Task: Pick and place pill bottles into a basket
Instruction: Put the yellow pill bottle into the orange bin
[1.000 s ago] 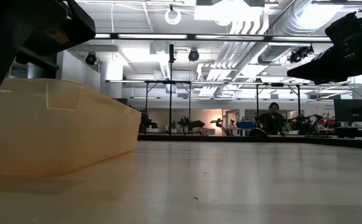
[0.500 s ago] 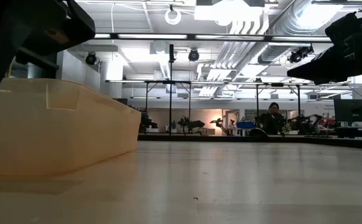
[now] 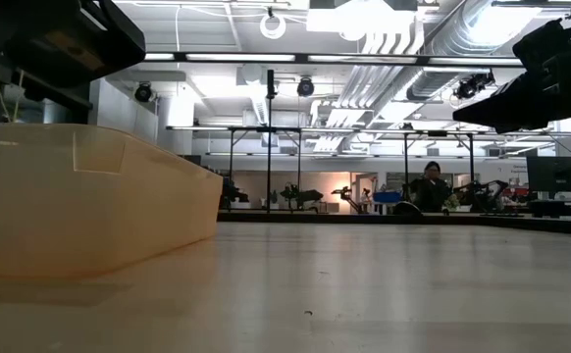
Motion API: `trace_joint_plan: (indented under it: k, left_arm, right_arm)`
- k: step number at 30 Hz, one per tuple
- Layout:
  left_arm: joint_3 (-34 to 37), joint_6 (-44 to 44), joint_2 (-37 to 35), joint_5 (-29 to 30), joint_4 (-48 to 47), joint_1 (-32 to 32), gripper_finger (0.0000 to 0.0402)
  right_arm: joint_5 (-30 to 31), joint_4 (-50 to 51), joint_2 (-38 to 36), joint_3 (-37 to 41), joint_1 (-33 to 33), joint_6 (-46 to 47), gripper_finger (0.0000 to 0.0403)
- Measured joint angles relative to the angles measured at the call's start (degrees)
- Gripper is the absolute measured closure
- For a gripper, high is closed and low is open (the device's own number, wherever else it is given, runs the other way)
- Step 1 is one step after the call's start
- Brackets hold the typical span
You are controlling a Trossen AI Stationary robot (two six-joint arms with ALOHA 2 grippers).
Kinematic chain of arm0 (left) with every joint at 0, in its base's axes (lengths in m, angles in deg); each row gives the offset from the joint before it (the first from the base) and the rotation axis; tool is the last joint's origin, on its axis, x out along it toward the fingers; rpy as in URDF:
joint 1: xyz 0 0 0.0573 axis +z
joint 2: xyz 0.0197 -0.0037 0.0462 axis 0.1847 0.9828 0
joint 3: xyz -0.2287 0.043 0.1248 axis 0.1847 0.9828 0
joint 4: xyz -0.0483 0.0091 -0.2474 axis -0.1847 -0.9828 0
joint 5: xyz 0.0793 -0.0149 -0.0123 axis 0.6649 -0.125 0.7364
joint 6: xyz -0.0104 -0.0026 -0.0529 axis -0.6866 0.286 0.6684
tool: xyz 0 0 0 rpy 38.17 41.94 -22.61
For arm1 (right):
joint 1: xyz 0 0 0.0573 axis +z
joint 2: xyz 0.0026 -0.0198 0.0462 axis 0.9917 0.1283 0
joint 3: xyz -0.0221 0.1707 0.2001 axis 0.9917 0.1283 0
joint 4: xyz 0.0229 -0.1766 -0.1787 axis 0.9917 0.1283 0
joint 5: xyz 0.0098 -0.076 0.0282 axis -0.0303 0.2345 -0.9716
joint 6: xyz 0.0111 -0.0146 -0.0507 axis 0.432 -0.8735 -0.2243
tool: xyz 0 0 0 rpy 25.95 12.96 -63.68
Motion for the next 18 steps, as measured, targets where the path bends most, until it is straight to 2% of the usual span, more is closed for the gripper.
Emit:
trace_joint_plan:
  k: [5, 9, 14, 18]
  left_arm:
    - [0.0, 0.0, 0.0, -0.1, 0.0, 0.0, 0.0226]
    - [-0.1, 0.0, -0.8, -1.0, -1.2, 0.0, 0.0226]
    - [-4.8, 0.1, -1.0, -1.4, -9.7, 0.4, 0.0248]
    - [-10.6, 0.1, -1.2, -0.1, -17.5, 0.4, 0.0249]
  right_arm:
    - [0.0, 0.0, 0.0, 0.0, 0.0, 0.0, 0.0403]
    - [0.0, 0.0, 0.0, 0.0, 0.0, 0.0, 0.0403]
    - [0.0, 0.0, 0.0, 0.0, 0.0, 0.0, 0.0403]
    - [0.0, 0.0, 0.0, 0.0, 0.0, 0.0, 0.0403]
